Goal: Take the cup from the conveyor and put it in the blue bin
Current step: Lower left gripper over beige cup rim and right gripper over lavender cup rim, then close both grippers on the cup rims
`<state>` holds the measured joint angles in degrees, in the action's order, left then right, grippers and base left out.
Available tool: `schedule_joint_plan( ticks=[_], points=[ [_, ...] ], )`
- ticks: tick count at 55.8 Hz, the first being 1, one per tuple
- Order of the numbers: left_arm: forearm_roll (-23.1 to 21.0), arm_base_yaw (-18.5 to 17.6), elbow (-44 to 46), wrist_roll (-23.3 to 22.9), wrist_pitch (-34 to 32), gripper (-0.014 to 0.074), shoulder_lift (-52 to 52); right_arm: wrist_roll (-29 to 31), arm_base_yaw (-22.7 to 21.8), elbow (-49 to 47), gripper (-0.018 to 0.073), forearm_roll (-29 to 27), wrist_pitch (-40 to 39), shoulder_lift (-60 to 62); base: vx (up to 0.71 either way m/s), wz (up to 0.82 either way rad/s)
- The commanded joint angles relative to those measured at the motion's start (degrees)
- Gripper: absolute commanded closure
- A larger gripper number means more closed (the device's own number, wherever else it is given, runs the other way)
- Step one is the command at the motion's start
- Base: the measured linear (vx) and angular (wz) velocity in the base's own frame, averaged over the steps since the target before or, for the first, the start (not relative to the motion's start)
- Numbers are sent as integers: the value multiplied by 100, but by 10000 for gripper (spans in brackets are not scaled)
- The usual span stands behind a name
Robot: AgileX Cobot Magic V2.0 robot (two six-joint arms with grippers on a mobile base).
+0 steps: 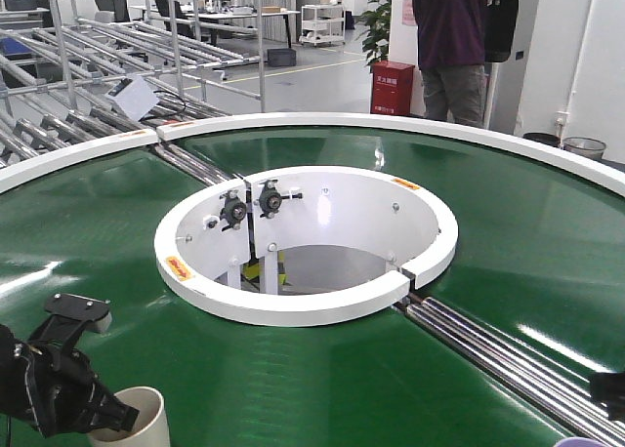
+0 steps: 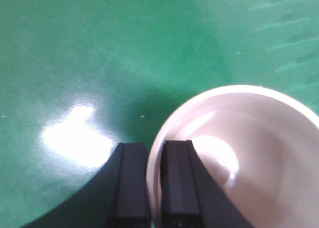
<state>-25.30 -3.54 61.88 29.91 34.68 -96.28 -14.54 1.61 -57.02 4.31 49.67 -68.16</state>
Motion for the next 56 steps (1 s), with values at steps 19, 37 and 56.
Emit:
schedule_joint_plan(
  ticks=[19, 37, 56],
  points=[
    [-81, 6, 176, 18, -230, 604, 234, 9, -25, -564, 111, 714, 366, -1266, 0, 0],
    [-81, 6, 176, 18, -237, 604, 234, 160, -25, -564, 149, 750, 76, -1875, 0, 0],
    [-81, 6, 176, 18, -237, 604, 234, 363, -25, -564, 330, 750, 76, -2191, 0, 0]
  ],
)
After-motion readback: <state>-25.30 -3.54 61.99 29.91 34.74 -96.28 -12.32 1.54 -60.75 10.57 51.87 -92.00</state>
